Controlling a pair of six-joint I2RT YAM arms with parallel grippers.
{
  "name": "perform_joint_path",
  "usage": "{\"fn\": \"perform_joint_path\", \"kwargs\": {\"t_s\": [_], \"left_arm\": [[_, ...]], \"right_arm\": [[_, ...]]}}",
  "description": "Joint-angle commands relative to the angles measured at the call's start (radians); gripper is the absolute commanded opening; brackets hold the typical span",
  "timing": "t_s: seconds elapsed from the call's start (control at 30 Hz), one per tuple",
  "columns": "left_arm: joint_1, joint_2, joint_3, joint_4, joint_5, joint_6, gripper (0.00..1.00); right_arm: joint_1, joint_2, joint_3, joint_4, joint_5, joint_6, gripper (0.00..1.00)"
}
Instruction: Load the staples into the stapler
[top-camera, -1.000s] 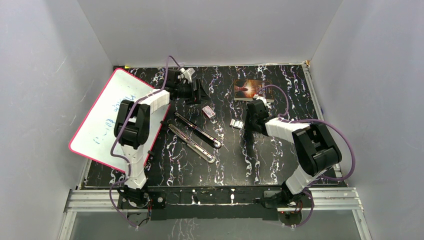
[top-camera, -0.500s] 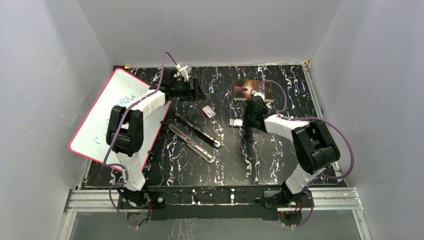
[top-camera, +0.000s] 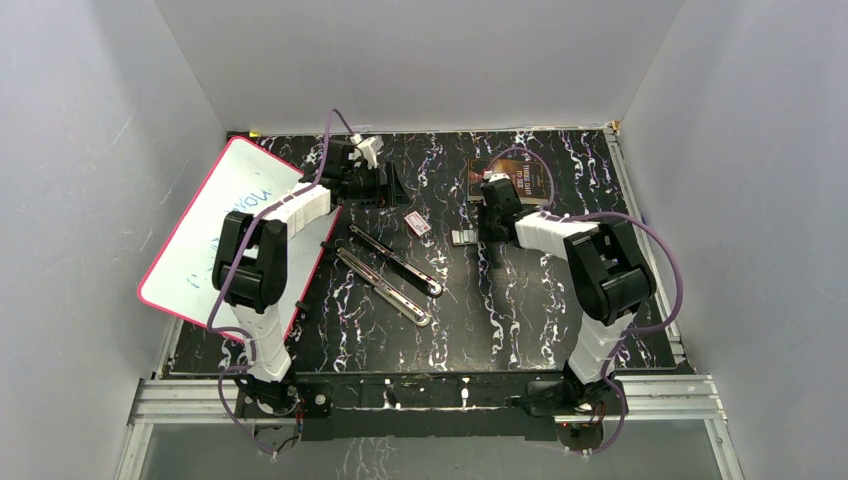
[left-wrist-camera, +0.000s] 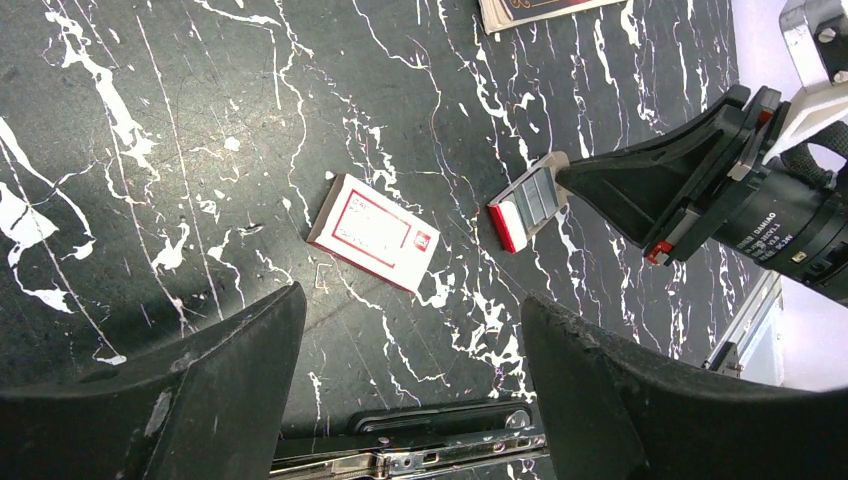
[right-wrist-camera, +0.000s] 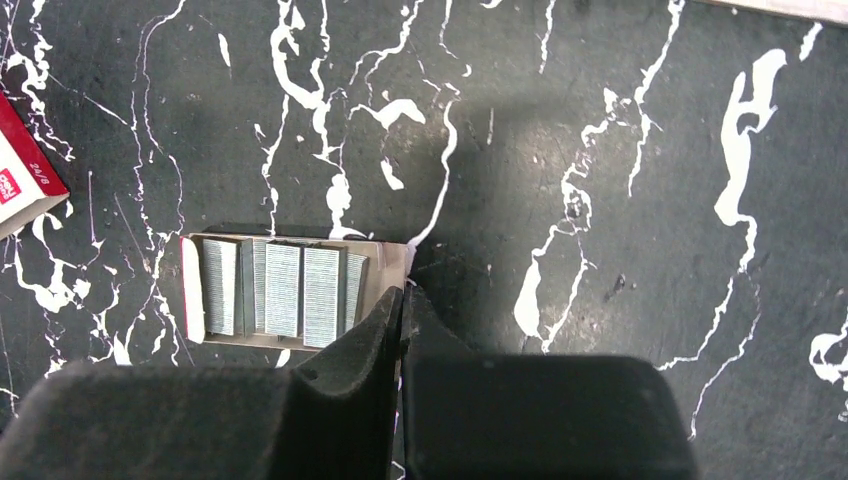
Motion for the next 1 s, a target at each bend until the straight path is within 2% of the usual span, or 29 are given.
{"fn": "perform_joint_path", "kwargs": {"t_s": [0.0,0.23,0.5,0.8,0.97], "left_arm": [[0.006,-0.068,-0.007,0.004,0.006,0.02,0.78],[0.006,-0.068,-0.008,0.006,0.012,0.022,0.77],[0.006,-0.065,-0.009,0.005,0.021,0.024,0.77],[0.006,-0.066,-0.01,0.004,0.017,0.025,0.77],[0.006,-0.068,-0.012,0.006,0.017,0.023,0.77]], "right_arm": [[-0.01,0.029,0.069,-0.009,-0.048,-0.092,0.08],[-0.013,0.057,0.112,-0.043,-0.119,-0.175,0.05],[-0.015,0.064,0.141,-0.089,-0.148,-0.264,0.07],[-0.015,0.016,0.124,-0.075,-0.083,-0.23,0.25],[-0.014,-0.049,0.103,-0.052,-0.045,-0.197,0.26]]}}
